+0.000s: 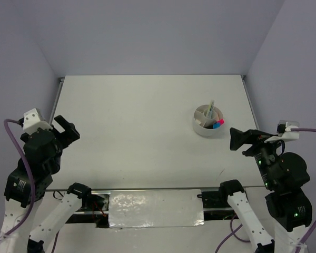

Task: Sort the stationery into containers
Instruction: Reset both arms

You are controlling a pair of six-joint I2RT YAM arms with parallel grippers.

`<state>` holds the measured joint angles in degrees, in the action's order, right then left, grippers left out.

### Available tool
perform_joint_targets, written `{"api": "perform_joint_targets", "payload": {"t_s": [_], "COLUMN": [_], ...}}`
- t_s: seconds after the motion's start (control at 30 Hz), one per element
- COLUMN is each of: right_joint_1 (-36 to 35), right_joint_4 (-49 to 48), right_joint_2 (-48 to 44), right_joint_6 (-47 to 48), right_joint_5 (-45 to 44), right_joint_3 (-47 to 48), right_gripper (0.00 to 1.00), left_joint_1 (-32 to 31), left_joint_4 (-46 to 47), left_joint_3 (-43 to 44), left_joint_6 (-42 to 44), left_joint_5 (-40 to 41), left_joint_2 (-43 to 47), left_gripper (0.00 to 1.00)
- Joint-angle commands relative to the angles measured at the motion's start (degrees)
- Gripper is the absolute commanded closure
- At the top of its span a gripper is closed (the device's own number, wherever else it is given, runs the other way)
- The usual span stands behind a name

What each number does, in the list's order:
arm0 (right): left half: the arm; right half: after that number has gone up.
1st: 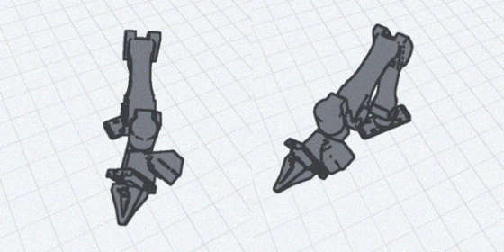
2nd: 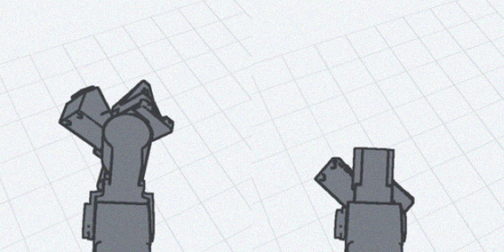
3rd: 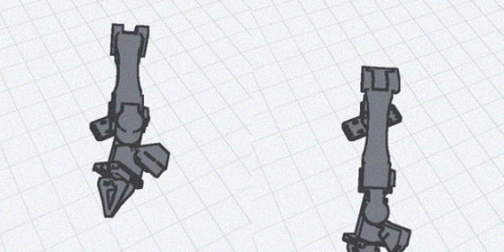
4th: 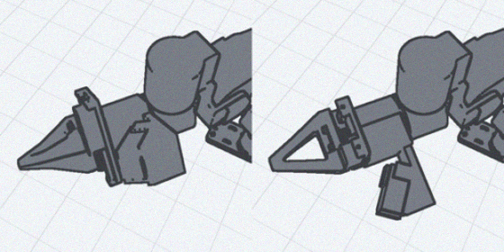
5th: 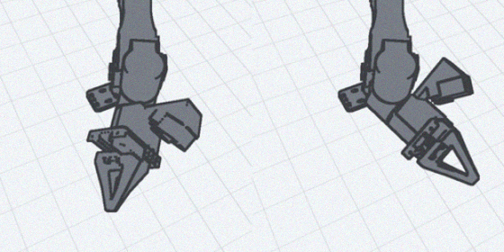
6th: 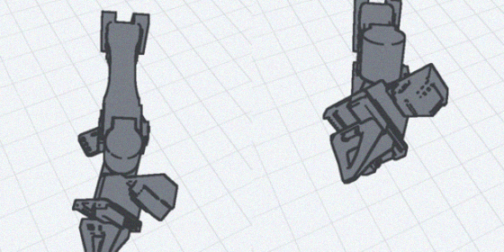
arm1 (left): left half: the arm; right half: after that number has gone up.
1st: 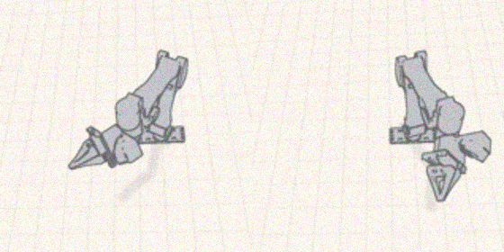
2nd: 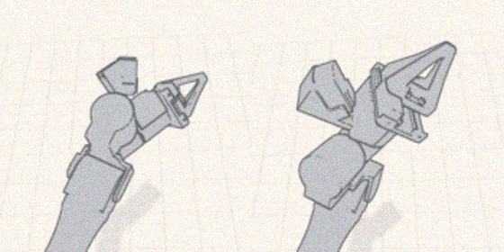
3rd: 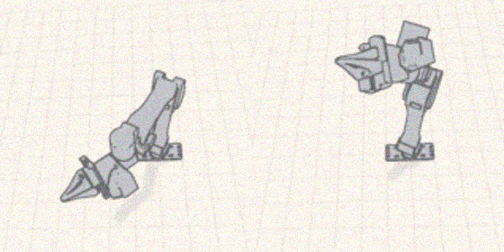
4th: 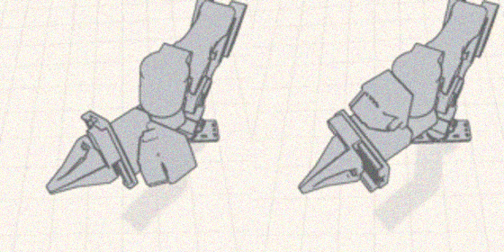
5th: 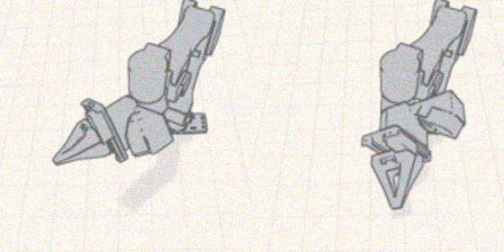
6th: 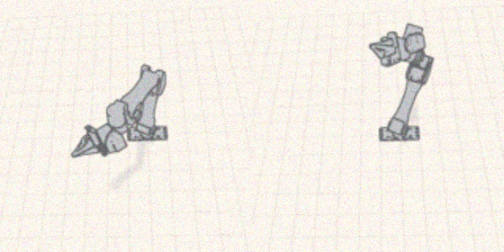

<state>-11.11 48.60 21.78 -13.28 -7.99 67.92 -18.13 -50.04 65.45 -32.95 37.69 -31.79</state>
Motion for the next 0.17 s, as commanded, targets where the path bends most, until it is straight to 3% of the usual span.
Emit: {"api": "perform_joint_targets", "payload": {"t_s": [0.0,0.13], "right_joint_1": [-0.66,-0.84], "right_joint_4": [0.80,0.71], "right_joint_2": [-0.51,0.28], "right_joint_6": [1.77,1.59], "right_joint_5": [-2.03,-1.42], "right_joint_3": [-0.07,0.54], "right_gripper": [0.00,0.00], "left_joint_1": [0.29,0.29], "left_joint_4": [-0.14,-0.41], "left_joint_3": [-1.20,-1.03], "left_joint_6": [1.48,1.48], "left_joint_5": [0.19,0.19], "left_joint_2": [0.50,-0.02], "left_gripper": [0.01,0.01]}}
